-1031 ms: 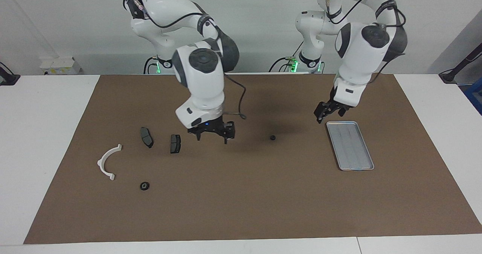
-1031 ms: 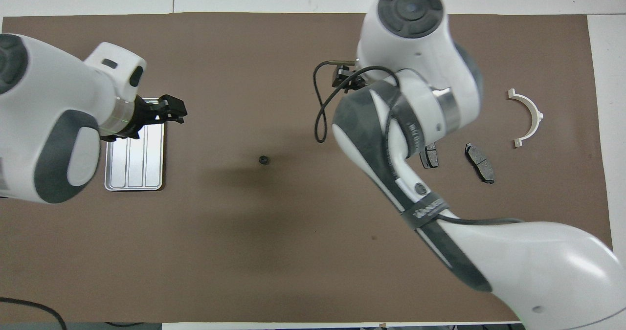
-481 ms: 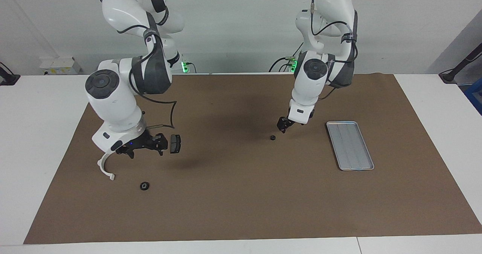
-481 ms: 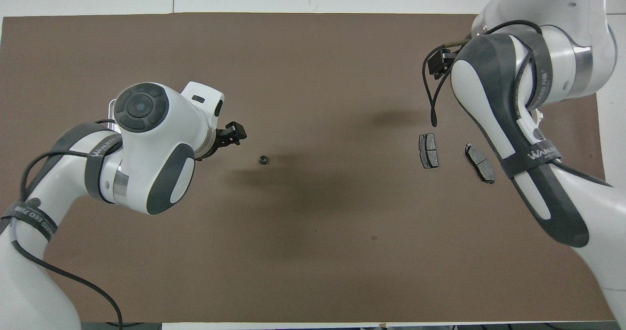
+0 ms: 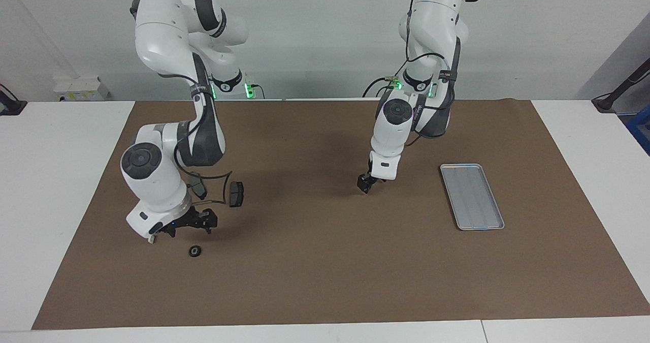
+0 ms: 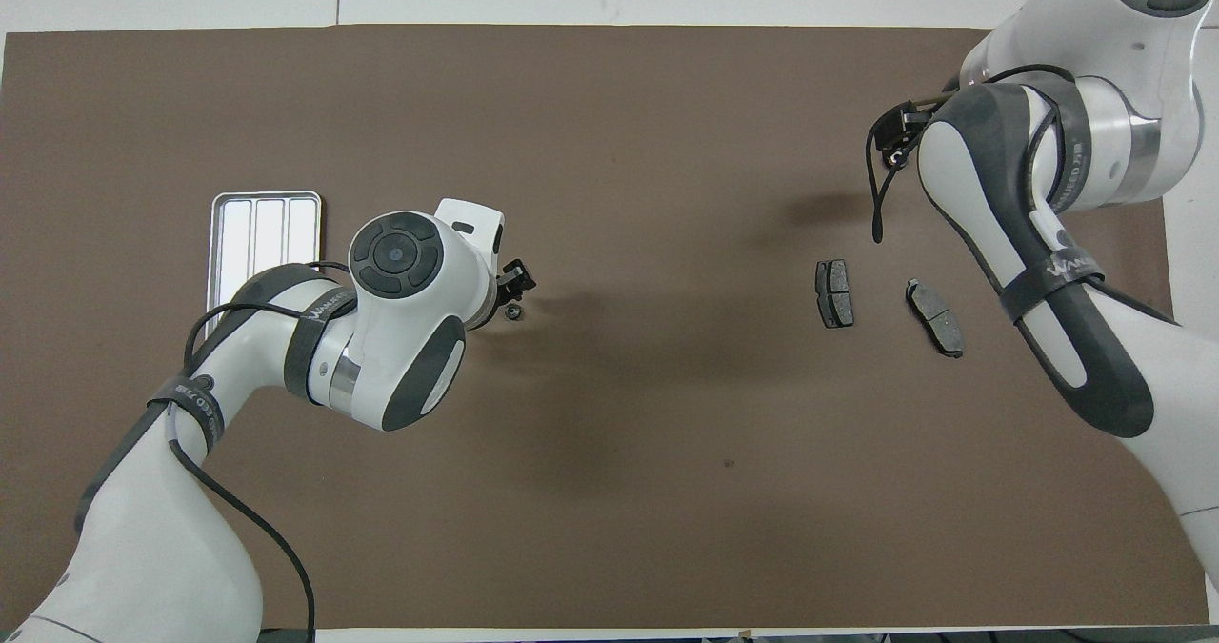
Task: Pick bearing gear from pile to tray
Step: 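Grasp the dark bearing on the table with the left gripper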
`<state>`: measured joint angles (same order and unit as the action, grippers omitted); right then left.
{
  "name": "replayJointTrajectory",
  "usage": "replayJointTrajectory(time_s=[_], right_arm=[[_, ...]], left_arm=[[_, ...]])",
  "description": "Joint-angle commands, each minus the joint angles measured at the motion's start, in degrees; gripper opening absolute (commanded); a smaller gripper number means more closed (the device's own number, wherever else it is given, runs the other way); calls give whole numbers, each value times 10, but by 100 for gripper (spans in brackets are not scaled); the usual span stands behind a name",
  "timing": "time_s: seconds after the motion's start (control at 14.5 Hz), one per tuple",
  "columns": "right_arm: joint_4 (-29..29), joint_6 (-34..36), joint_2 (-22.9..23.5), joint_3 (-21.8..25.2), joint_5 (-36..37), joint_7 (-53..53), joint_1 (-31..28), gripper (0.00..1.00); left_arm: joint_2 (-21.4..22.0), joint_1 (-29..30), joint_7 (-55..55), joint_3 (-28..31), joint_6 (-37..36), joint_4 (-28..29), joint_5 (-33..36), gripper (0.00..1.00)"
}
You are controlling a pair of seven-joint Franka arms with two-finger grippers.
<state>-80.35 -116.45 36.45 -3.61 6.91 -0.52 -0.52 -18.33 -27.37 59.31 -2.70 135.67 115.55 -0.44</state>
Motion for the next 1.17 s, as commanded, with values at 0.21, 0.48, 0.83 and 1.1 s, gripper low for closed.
replayJointTrajectory(time_s=[0.21, 0.48, 0.83, 1.1], right_arm=[[2, -33, 30, -5, 10, 1, -9, 100], [6, -58, 46, -5, 11, 2, -20, 100], [7, -80, 54, -6, 4, 1, -20, 100], [6, -85, 54, -6, -1, -2, -20, 100]], left_arm=[[0, -23, 35, 9, 20, 6, -3, 78], [-1, -23, 41, 9, 27, 9, -3, 72], [0, -23, 41, 9, 35, 19, -3, 33], [1, -18, 40, 10, 7, 11, -2, 9]])
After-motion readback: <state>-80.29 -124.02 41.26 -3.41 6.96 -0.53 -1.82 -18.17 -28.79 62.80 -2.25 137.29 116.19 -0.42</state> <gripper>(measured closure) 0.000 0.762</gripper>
